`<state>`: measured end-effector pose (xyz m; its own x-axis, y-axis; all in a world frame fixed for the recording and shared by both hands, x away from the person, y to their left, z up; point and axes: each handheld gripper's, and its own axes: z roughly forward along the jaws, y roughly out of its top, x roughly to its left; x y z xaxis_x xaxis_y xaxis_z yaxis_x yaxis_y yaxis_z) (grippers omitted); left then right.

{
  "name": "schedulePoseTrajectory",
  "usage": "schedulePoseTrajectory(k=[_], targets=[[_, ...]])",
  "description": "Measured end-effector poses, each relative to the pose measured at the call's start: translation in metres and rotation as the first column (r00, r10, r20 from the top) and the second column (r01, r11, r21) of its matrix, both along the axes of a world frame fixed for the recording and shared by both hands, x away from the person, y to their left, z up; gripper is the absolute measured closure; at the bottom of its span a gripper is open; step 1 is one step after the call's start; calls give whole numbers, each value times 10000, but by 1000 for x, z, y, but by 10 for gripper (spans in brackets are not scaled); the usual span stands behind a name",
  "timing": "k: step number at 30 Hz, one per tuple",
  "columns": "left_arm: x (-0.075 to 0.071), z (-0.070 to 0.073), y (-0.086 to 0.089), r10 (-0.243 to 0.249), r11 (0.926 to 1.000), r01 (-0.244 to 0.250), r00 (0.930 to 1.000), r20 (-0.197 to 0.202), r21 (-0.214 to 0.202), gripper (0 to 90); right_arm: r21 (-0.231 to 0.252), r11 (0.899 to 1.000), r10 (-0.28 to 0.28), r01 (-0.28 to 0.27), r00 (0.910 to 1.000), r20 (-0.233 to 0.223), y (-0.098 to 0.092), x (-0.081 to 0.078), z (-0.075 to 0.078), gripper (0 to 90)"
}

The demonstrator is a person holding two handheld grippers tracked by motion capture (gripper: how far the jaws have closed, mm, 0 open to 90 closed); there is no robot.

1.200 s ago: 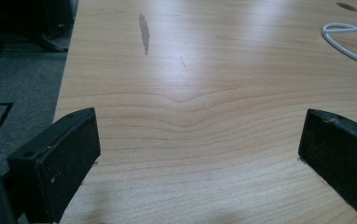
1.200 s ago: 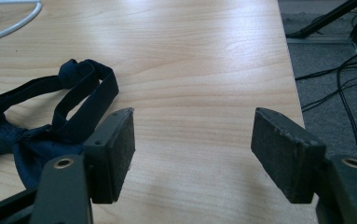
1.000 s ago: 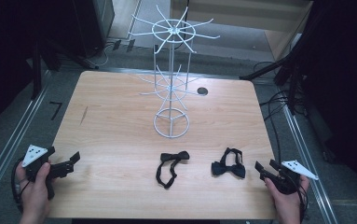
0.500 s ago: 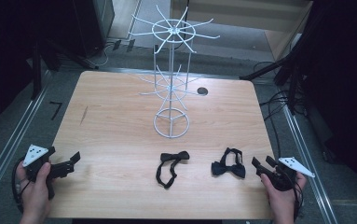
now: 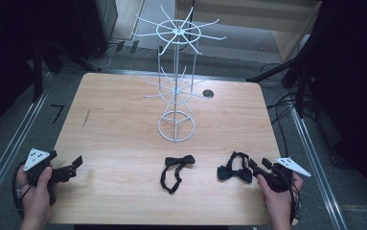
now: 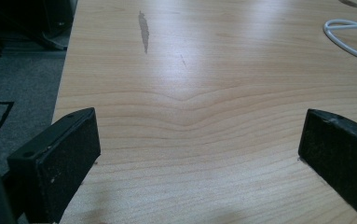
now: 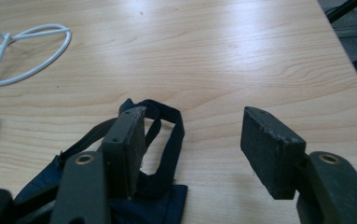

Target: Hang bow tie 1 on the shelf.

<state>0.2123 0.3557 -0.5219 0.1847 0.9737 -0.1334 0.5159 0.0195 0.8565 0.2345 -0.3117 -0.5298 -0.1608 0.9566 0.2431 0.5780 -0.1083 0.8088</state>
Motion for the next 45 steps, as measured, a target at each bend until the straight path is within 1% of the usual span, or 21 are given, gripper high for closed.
schedulePoseTrajectory(k=[1, 5, 8, 11, 12, 14, 15, 18, 19, 22, 24, 25, 30, 32, 33, 34, 35, 40, 41, 43, 45], targets=[[0, 0, 0, -4, 10000, 4, 10000, -3, 1, 0, 42, 10000, -68, 69, 9999, -88, 2, 0, 0, 422], [0, 0, 0, -10, 10000, 10, 10000, -20, 5, 0, -45, 10000, 38, -38, 10000, -92, 6, 1, -2, 423], [0, 0, 0, -19, 10000, 19, 10000, -30, 4, 0, 23, 10000, 45, -44, 9998, -188, 8, 1, -2, 429], [0, 0, 0, -22, 10000, 22, 10000, -37, 2, 0, 20, 10000, 63, -62, 9995, -323, 10, 2, -4, 450], [0, 0, 0, -24, 10000, 24, 10000, -43, 3, 0, 55, 9996, 284, -282, 9987, -416, 12, 3, -5, 516], [0, 0, 0, -19, 10000, 19, 10000, -41, 4, 0, -32, 9993, 370, -371, 9986, -373, 13, 3, -6, 556], [0, 0, 0, -19, 10000, 19, 10000, -44, 1, 0, 44, 9991, 416, -415, 9982, -423, 13, 3, -6, 577], [0, 0, 0, -21, 10000, 21, 10000, -45, -4, 0, 110, 9988, 481, -476, 9973, -562, 13, 4, -7, 606], [0, 0, 0, -13, 10000, 13, 10000, -49, 1, 0, 123, 9986, 520, -512, 9962, -704, 13, 4, -9, 625], [0, 0, 0, -14, 10000, 14, 10000, -48, -4, 0, 89, 9979, 653, -648, 9947, -792, 14, 5, -10, 633], [0, 0, 0, -20, 10000, 20, 10000, -48, -20, 0, 27, 9977, 680, -680, 9937, -891, 16, 5, -11, 644], [0, 0, 0, -24, 10000, 24, 10000, -46, -17, 0, -117, 9973, 709, -723, 9933, -913, 17, 6, -12, 662], [0, 0, 0, -32, 10000, 32, 10000, -45, -27, 0, -275, 9968, 717, -753, 9910, -1131, 17, 7, -13, 709], [0, 0, 0, -30, 10000, 30, 10000, -54, -18, 0, -297, 9970, 670, -712, 9899, -1249, 17, 7, -14, 746], [0, 0, 0, -26, 10000, 26, 10000, -62, -10, 0, -437, 9968, 605, -671, 9888, -1363, 17, 8, -15, 781], [0, 0, 0, -26, 10000, 26, 10000, -62, -10, 0, -437, 9968, 605, -671, 9888, -1363, 17, 8, -15, 781], [0, 0, 0, -27, 10000, 27, 10000, -60, -8, 0, -513, 9966, 560, -641, 9875, -1472, 18, 8, -16, 812], [0, 0, 0, -22, 10000, 22, 10000, -55, -1, 0, -769, 9950, 521, -642, 9874, -1495, 18, 9, -16, 861], [0, 0, 0, -21, 10000, 21, 10000, -56, 6, 0, -859, 9941, 528, -662, 9873, -1501, 18, 9, -16, 890], [0, 0, 0, -20, 10000, 21, 10000, -58, 6, 0, -1195, 9891, 688, -862, 9874, -1426, 19, 8, -16, 900], [0, 0, 0, -23, 10000, 23, 10000, -55, -2, 0, -1300, 9874, 729, -902, 9885, -1327, 20, 7, -15, 900]])
